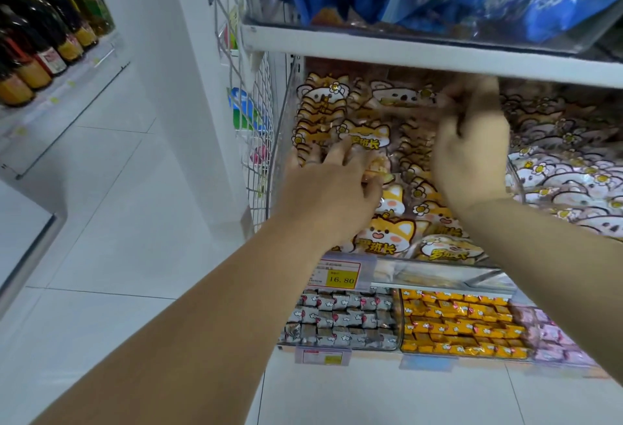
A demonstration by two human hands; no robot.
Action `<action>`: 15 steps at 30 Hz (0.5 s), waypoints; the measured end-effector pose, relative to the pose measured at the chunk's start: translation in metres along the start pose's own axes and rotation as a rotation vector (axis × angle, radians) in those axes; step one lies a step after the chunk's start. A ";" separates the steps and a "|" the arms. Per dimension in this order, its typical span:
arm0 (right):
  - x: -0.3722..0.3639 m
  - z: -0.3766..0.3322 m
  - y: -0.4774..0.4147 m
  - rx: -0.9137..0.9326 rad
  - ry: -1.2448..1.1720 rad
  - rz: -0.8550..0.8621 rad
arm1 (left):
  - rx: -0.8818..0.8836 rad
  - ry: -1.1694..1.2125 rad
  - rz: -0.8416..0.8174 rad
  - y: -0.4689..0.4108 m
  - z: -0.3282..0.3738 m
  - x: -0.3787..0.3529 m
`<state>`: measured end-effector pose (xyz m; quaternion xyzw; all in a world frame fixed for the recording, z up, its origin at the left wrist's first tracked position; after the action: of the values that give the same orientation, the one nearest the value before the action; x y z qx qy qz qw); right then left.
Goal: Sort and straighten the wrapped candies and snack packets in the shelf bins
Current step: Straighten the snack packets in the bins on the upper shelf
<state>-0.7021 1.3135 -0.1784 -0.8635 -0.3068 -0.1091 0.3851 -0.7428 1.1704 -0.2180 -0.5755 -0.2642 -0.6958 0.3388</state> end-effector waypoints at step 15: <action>0.073 0.026 0.034 0.023 0.561 -0.408 | 0.104 0.561 0.233 -0.018 0.000 0.023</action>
<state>-0.6255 1.3472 -0.1851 -0.7162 -0.3565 -0.4137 0.4345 -0.7595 1.1779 -0.1955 -0.3693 -0.1279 -0.7694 0.5052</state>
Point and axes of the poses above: each hand's wrist, its own y-axis away from the middle knuckle, its own x-axis out of the back of the hand, z = x × y, the point moved 2 cm from there along -y, towards the middle knuckle, and after that the axes turned 3 degrees about -y, right-handed, at the moved point
